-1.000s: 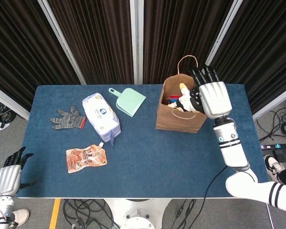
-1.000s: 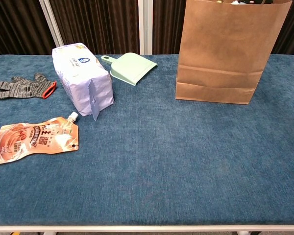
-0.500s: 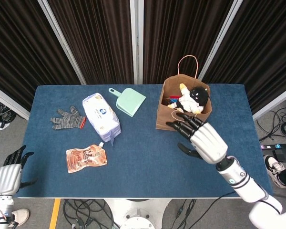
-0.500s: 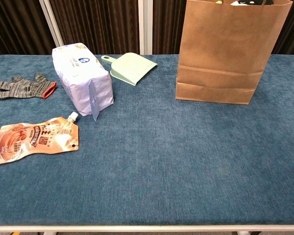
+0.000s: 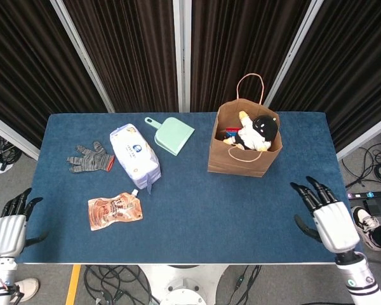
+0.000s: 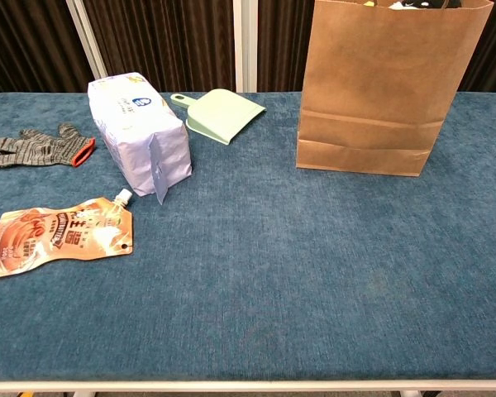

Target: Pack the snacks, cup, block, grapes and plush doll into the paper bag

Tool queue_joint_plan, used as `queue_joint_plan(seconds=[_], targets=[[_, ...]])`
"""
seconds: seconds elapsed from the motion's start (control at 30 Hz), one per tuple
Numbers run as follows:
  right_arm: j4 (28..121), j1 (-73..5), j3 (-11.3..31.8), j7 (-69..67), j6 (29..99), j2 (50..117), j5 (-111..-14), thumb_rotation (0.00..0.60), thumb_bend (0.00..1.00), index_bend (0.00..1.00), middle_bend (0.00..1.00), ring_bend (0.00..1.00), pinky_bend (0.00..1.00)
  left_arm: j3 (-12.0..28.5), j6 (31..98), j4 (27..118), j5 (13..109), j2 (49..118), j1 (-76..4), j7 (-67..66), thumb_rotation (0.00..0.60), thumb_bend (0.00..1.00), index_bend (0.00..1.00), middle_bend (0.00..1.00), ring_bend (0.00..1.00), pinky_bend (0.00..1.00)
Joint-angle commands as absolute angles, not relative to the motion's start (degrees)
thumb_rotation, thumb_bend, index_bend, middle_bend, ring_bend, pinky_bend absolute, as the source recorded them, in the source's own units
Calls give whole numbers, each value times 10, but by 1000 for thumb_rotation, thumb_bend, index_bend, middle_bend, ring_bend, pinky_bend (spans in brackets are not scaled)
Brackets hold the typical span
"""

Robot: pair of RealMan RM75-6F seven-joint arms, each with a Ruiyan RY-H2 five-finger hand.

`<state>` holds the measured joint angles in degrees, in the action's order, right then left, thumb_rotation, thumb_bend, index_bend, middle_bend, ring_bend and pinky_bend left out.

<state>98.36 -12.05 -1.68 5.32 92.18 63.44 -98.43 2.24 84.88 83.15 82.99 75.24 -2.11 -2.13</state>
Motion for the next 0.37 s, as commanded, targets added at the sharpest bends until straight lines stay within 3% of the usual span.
queue_joint_plan(seconds=[0.03,0.17,0.37], targets=[[953,-87,-29,36,945,649,-961,600,248,33,167,10,141,25,856,828,834,755,-21,-26,600,119,271,156,111,134],[930,-66,-35,7,932,656,-927,600,256,0,80,0,47,22,857,834,838,753,-22,-36,600,119,271,156,111,134],[904,-60,-29,-29,913,659,-907,600,257,0,65,0,20,21,859,844,838,750,-21,-46,600,120,271,156,111,134]])
